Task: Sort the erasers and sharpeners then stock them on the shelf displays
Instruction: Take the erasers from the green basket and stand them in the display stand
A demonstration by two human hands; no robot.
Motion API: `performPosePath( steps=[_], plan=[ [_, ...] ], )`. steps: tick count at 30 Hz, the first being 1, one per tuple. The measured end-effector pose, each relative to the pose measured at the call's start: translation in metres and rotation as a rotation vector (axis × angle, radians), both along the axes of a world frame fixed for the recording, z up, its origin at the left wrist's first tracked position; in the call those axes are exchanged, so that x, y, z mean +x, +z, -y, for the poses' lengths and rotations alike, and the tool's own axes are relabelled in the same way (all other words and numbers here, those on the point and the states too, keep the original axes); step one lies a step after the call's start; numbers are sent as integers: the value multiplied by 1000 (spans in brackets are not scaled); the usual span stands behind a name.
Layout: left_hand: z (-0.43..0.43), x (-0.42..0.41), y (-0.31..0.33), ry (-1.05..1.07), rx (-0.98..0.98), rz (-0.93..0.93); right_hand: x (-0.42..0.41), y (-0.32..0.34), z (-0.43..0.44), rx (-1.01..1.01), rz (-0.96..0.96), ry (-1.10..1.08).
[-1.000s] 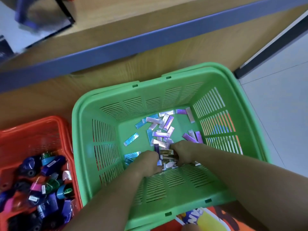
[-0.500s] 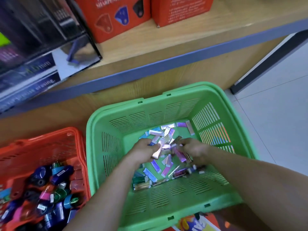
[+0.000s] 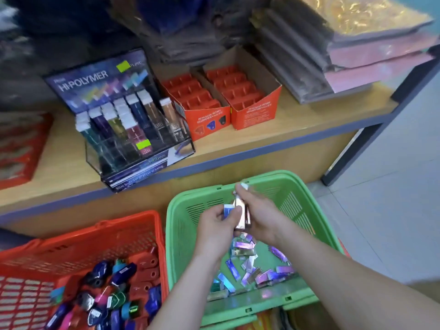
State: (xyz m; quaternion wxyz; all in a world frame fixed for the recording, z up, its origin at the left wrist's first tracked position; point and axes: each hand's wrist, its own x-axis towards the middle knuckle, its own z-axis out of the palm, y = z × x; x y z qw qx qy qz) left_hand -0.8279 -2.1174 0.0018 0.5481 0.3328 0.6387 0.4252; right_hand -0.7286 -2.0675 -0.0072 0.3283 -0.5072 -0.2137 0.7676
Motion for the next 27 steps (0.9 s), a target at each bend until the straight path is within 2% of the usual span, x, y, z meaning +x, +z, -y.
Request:
performPosePath(
  steps=[3, 8, 13, 19, 25, 27],
  plan=[
    [7, -1, 32, -43, 83, 30, -1, 39, -3, 113, 145, -58],
    [12, -5, 76, -18, 227, 81, 11, 103, -15, 155, 152, -69],
    [-2, -13, 115, 143, 332, 244, 16, 149, -12, 185, 89, 235],
    [-16, -21, 144, 267, 406, 161, 8, 157, -5, 508, 197, 452],
    [-28, -23, 153, 256, 379, 203, -7, 155, -8, 524, 139, 368],
    [-31, -32, 155, 237, 392, 109, -3, 156, -13, 511, 196, 392]
  ],
)
